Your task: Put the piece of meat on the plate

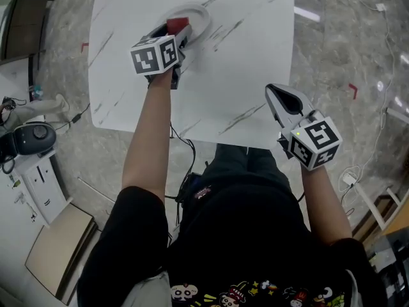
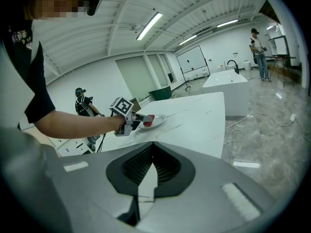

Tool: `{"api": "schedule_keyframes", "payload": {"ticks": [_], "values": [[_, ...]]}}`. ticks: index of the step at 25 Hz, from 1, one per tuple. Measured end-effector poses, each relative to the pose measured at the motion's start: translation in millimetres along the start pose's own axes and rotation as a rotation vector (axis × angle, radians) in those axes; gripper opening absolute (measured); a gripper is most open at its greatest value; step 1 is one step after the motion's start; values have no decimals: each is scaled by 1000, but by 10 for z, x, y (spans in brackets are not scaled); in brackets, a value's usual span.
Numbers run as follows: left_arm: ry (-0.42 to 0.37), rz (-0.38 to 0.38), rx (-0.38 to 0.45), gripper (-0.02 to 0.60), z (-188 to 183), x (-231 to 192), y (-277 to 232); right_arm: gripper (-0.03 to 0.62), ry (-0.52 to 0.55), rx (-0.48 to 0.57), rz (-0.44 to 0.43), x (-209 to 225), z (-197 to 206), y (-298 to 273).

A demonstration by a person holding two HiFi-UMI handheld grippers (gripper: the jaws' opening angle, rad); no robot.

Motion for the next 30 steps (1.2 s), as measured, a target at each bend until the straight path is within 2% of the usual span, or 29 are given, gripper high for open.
{"api": "schedule_keyframes", "payload": {"ticks": [14,30], "values": [[39,-74,-18,391,22,-83,-131,23,-30,5,19,83,103,73],[9,-123,-38,394,28,-51,-133,23,-68,28,88,189,204,383]]}}
Point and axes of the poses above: the fingertips, and each gripper's own axes: y backward along the fingers, x to its right, z out of its underside, the point moved 2 cm from there along y, backward along the fingers, and after that the axes turned 9 degrees about z, right-handed, at the moved point
